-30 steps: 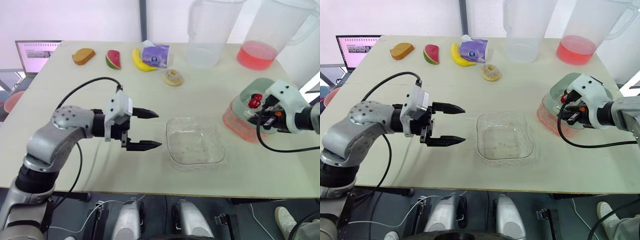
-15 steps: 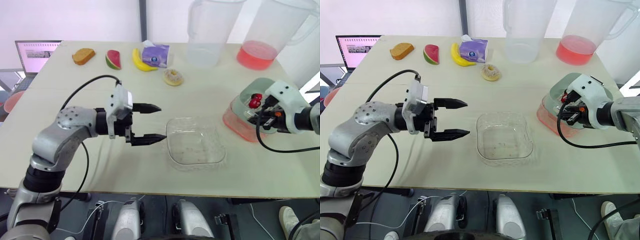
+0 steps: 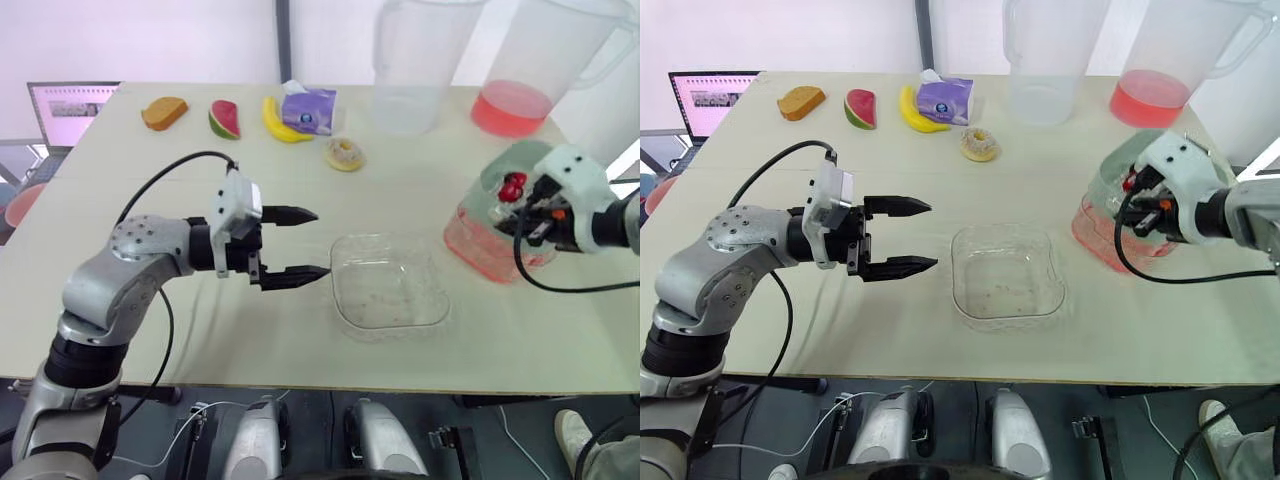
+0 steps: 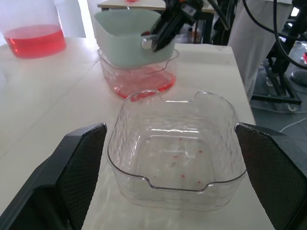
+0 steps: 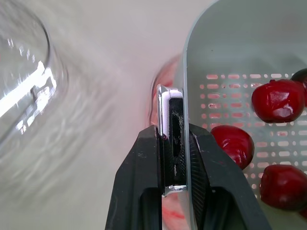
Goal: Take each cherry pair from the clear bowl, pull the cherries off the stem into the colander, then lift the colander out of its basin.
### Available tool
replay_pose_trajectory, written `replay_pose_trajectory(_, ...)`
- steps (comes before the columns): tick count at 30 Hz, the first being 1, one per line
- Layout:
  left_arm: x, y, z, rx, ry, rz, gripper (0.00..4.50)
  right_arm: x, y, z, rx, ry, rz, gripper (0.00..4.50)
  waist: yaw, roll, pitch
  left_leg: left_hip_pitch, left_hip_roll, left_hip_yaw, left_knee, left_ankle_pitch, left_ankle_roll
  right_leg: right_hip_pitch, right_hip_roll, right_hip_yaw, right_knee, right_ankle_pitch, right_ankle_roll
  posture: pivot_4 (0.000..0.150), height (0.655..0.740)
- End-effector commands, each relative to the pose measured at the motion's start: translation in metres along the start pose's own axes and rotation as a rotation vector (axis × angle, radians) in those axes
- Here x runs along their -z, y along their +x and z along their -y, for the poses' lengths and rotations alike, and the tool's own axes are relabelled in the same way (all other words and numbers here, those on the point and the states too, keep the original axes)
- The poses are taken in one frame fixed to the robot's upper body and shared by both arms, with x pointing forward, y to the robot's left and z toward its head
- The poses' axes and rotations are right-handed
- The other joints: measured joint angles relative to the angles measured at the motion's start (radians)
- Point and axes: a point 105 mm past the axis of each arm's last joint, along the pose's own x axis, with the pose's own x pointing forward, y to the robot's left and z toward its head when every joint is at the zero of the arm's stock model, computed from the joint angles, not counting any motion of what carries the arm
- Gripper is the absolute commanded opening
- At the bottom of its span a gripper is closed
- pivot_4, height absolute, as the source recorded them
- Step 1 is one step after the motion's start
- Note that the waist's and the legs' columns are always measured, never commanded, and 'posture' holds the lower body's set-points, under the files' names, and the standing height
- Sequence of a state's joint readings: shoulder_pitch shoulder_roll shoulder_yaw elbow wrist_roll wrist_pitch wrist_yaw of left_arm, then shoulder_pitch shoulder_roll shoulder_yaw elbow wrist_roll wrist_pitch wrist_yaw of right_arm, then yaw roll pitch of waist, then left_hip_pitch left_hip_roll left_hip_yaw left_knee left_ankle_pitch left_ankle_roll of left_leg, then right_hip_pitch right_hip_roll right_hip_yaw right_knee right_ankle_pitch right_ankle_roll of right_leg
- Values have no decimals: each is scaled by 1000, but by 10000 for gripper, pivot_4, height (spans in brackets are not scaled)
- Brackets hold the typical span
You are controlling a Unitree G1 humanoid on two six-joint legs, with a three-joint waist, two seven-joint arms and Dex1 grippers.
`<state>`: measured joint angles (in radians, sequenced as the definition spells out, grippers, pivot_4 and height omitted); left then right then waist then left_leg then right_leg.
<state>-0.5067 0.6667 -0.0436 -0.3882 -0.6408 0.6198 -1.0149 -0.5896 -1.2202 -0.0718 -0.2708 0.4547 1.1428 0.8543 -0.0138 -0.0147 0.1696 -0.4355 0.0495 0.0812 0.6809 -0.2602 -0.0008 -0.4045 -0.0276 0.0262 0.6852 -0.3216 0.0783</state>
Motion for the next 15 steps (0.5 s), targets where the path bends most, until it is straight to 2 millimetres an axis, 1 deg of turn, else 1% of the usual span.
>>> replay_pose_trajectory(1, -7, -4, -3, -28, 43, 9, 45000, -24, -5, -1, 6, -57, 61, 2215, 0, 0, 0, 0, 0, 0, 0, 0, 0, 0, 0, 0, 0, 0, 0, 1500, 7400)
replay_pose_trajectory(4, -5, -7, -8, -60, 36, 2, 45000, -38, 2, -9, -46, -79, 97, 2215, -1, 0, 0, 0, 0, 0, 0, 0, 0, 0, 0, 0, 0, 0, 0, 1500, 7400)
replay_pose_trajectory(7, 2, -13, -15, -126, 25, -28, 45000, -57, 21, -20, -105, -109, 139, 2215, -5, 0, 0, 0, 0, 0, 0, 0, 0, 0, 0, 0, 0, 0, 0, 1500, 7400)
replay_pose_trajectory(8, 4, -13, -16, -136, 26, -33, 45000, -59, 24, -21, -112, -113, 143, 2215, -5, 0, 0, 0, 0, 1, 0, 0, 0, -1, 0, 1, 1, 0, 0, 1500, 7400)
replay_pose_trajectory(11, 8, -19, -18, -192, 13, -41, 45000, -72, 46, -36, -192, -130, 160, 2215, -3, 0, 0, 0, 0, 1, 0, 0, 0, -1, 0, 1, 1, 0, 0, 1500, 7400)
replay_pose_trajectory(15, 8, -22, -18, -227, 7, -41, 45000, -79, 62, -50, -273, -138, 166, 2215, 5, 0, 0, -2, 0, 1, 0, 0, 0, -3, -1, 0, 1, 0, 0, 1500, 7400)
